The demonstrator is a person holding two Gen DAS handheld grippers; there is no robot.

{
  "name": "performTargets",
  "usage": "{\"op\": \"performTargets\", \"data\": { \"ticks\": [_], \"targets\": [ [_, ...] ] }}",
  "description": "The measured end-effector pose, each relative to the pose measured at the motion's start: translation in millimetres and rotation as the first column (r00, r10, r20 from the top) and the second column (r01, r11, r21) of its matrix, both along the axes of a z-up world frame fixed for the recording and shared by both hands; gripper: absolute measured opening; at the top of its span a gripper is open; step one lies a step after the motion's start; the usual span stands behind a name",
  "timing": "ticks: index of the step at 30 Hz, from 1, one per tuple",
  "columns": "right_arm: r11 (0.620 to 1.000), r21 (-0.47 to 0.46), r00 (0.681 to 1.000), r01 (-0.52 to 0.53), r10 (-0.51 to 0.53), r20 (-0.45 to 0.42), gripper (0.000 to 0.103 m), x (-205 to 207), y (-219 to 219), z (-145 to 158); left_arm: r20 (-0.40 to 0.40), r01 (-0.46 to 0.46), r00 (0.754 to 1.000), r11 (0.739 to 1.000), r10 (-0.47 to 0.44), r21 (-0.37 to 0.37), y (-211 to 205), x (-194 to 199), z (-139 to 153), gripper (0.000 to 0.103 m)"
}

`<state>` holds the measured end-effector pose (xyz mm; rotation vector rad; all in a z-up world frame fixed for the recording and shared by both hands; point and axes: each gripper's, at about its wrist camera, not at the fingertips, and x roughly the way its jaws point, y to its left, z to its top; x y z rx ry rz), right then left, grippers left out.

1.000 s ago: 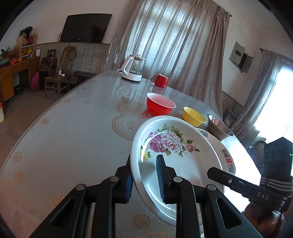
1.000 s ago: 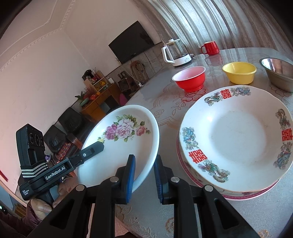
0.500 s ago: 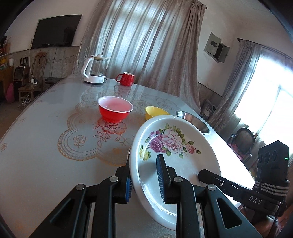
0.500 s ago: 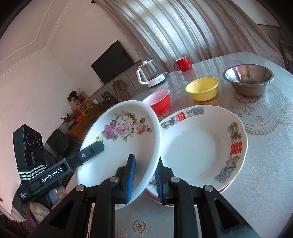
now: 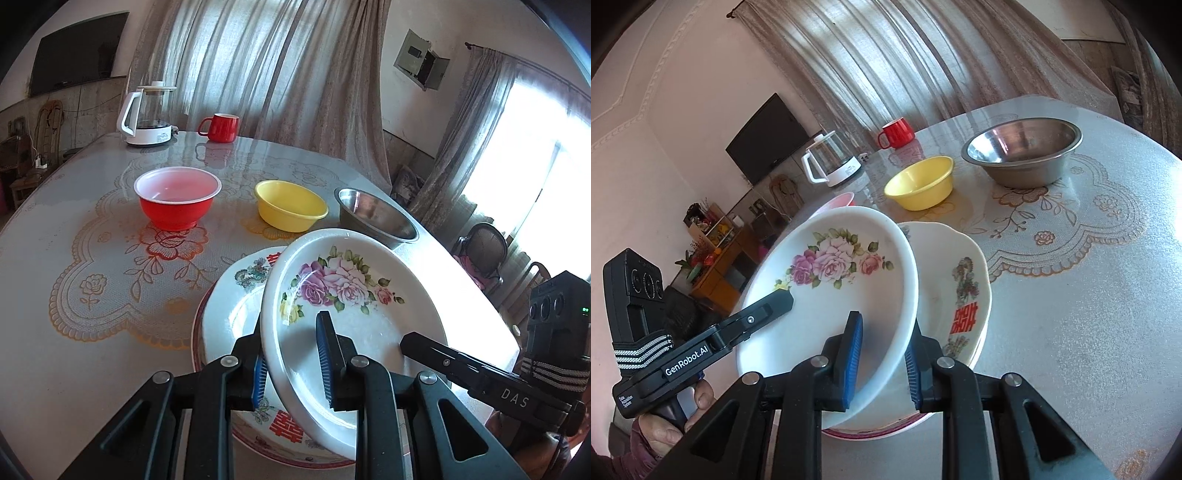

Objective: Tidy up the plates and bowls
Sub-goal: 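Lower the pink-rose plate onto the double-happiness plate with both grippers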

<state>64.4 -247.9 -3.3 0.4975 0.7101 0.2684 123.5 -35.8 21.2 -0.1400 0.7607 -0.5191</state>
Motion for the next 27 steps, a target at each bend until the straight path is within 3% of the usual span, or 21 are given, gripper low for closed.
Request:
{"op": "performTargets", "data": {
  "ticks": [10, 20, 27],
  "targets": [
    [0.994, -0.096, 0.998, 0.054, -0.057, -0.026, 0.021, 8.0, -9.5, -6.3, -0.030, 0.015, 0.999, 0.999, -0.014, 0.037, -13.6, 4.0, -12.2, 0.025],
    [0.978, -0.205, 0.999, 0.045, -0.050, -0.022, 0.021, 17.2, 3.0, -5.9, -0.042, -0.019, 0.999, 0.998, 0.022, 0.063, -7.7, 6.2, -18.2, 0.025],
    [0.946, -0.323, 0.999, 0.032, -0.039, -0.016, 0.024, 20.1, 18.0, -4.6, -0.055, -0.058, 0.997, 0.995, 0.062, 0.075, -3.4, 10.1, -23.8, 0.024]
  ]
}}
